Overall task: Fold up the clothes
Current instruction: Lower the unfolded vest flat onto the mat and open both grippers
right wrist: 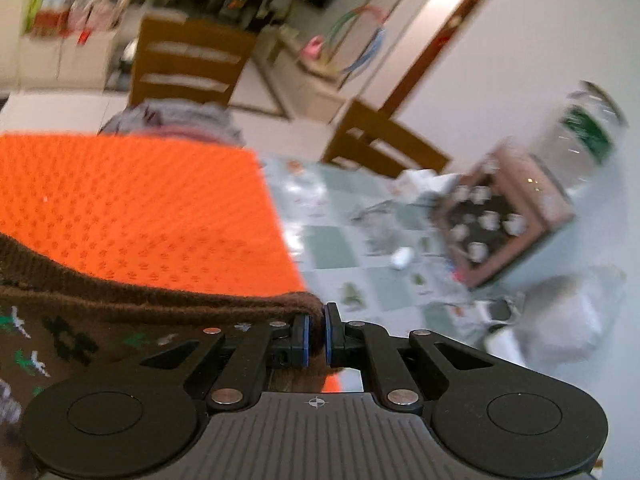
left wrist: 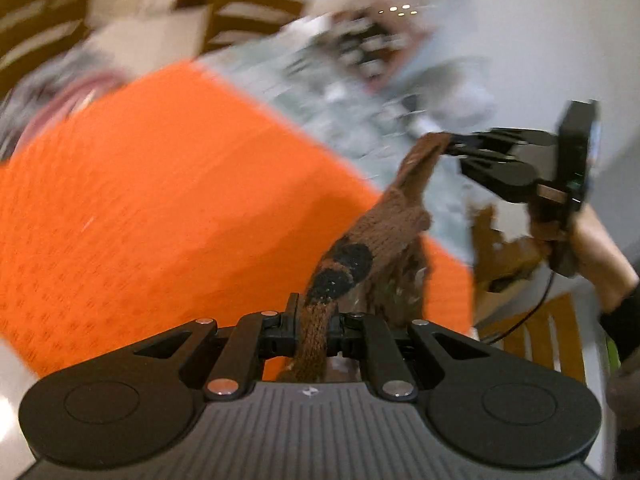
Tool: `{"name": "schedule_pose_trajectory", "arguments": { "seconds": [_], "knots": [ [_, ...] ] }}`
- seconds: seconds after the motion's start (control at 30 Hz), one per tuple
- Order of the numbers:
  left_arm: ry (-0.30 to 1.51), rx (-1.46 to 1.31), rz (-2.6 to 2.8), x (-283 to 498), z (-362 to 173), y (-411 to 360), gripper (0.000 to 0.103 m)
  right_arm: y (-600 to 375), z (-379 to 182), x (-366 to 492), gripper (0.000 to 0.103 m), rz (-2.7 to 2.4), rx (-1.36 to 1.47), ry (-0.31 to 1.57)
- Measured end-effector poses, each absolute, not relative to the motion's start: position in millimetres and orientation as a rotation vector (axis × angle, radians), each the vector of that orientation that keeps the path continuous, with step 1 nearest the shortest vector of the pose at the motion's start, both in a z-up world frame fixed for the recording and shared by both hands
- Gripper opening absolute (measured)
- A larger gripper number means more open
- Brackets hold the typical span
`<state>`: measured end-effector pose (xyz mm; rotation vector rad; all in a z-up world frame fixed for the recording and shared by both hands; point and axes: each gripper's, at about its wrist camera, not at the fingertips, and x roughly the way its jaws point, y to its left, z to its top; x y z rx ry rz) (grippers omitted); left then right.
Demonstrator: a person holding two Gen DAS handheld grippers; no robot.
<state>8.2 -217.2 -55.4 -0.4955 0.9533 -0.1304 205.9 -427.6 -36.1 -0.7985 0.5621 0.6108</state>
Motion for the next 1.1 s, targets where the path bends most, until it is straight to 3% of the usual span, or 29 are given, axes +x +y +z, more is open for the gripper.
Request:
{"name": "schedule_pose_trajectory", "arguments": {
  "seconds": [0.27, 0.47, 0.53, 0.6, 0.63, 0.73, 1.1],
  "knots": [
    [1.099, -0.552, -0.138, 30, -123, -143, 0.014, -308, -113, 245, 0.011, 0.667, -0.971, 0.679],
    [1.155, -0.523, -0.210, 42, -154, -114, 0.016, -282, -155, 257, 0.014, 0.659, -1.035, 0.737],
    [1.184, -0.524, -0.204, 45, -165, -108, 0.020, -277, -163, 260, 0.025, 0.649, -1.039, 0.734],
    [1.207, -0.534, -0.193, 47, -169, -102, 0.022, -276, -163, 260, 0.066, 0.624, -1.022, 0.698],
    [1.209, -0.538, -0.187, 49, -169, -97, 0.026, -276, -160, 258, 0.069, 0.606, -1.014, 0.675],
    [1.183, -0.522, -0.172, 55, -163, -86, 0.038, -281, -145, 254, 0.069, 0.592, -0.958, 0.653],
    [1.058, -0.302, -0.246, 87, -130, -75, 0.041, -353, -71, 198, 0.069, 0.551, -0.551, 0.741]
  ]
}}
